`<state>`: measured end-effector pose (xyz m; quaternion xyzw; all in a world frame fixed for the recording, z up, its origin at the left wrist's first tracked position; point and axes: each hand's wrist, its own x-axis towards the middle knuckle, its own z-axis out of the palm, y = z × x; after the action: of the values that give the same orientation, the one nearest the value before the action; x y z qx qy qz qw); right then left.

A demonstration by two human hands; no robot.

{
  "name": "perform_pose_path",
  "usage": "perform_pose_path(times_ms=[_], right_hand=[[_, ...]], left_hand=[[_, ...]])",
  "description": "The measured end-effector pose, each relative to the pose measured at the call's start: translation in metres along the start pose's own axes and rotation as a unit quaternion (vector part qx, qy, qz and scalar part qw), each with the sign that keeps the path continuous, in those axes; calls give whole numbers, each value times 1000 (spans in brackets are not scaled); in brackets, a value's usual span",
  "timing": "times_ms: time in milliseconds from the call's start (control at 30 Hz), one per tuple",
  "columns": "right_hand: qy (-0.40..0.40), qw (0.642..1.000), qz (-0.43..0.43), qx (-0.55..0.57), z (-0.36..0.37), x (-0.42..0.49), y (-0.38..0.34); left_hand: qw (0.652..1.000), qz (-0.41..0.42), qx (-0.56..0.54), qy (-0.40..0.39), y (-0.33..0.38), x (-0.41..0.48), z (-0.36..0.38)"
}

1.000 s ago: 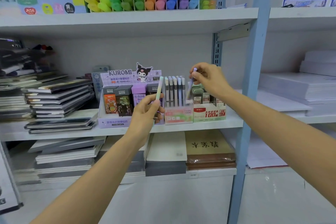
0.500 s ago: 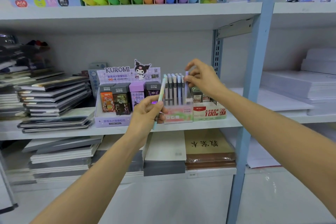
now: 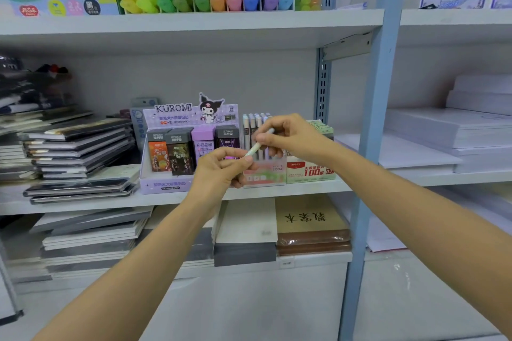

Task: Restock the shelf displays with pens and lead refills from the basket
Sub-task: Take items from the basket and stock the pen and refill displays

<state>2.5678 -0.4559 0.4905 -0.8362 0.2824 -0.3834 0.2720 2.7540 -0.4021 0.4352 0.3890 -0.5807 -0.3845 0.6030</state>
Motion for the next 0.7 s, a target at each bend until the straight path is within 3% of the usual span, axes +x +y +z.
perform_pose_path(times_ms=[167,333,467,600,700], right_hand=[[66,991,9,116,-8,-17,11],[3,990,39,133,2,-33,15],[-55,993,41,95,6,-37,8],[74,994,7,85,7,-23,-8],[93,992,-8,79,8,-12,-19]], left_hand=[[994,-22,-108,13,8,0,-3],[978,-17,-200,51,6,-3,5],[986,9,-161,46,5,-4,12],[997,36,-65,37,6,-3,15],[997,64,3,34,8,-4,20]])
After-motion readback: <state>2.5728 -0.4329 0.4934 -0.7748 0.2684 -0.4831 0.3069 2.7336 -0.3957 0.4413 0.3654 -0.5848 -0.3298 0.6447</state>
